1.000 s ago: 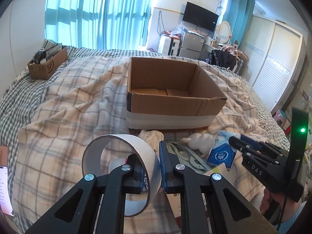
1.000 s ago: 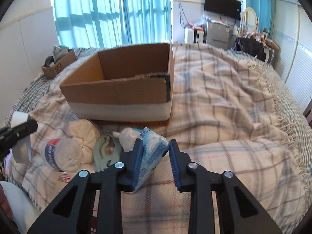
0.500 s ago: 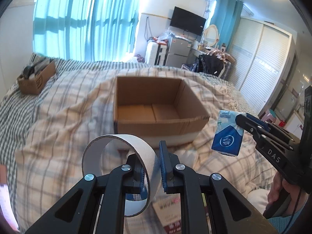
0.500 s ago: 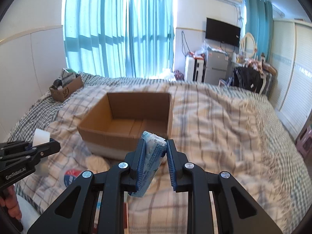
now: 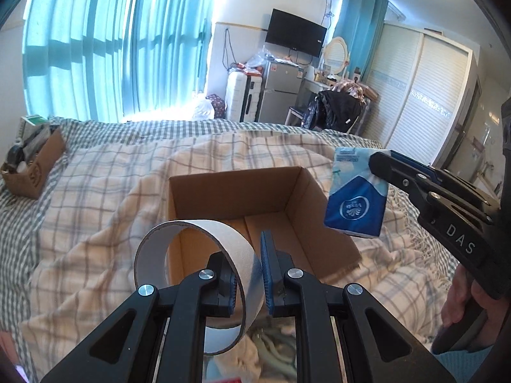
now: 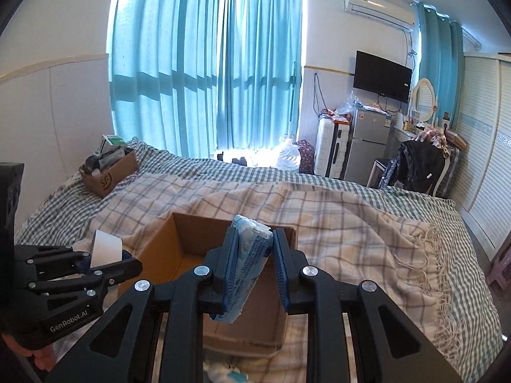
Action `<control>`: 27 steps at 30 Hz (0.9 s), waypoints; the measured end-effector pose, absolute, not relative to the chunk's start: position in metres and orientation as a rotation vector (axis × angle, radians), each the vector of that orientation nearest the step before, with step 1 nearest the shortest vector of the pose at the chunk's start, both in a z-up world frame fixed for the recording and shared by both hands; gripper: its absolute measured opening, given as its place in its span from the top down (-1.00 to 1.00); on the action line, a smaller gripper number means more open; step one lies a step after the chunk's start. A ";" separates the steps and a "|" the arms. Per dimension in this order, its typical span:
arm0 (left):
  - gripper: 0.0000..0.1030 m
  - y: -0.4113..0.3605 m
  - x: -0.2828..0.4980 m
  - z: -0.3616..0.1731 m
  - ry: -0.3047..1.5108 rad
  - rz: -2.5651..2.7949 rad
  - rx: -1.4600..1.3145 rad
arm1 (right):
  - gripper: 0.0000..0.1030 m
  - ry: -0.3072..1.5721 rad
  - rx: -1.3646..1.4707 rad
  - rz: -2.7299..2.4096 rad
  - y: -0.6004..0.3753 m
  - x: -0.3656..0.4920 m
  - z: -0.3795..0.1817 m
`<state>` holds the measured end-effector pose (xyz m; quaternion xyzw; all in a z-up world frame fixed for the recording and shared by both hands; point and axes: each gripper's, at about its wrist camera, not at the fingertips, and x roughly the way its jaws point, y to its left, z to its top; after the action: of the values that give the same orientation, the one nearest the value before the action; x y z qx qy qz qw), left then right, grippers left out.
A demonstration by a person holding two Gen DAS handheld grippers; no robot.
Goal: Organize objects
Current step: 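Carry tape roll and tissue pack into the cardboard box and open both grippers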
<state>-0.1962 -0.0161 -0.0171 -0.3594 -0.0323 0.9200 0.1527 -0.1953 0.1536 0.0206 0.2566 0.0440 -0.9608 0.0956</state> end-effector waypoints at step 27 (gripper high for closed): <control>-0.62 0.001 -0.227 -0.060 -0.003 2.605 -1.232 | -0.12 0.018 0.906 -2.842 0.189 -0.227 -0.017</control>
<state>-0.2272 0.0006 -0.0599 -0.4241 -0.0010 0.8963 0.1297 -0.2268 0.1891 -0.0167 0.3028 0.0061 -0.9497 0.0793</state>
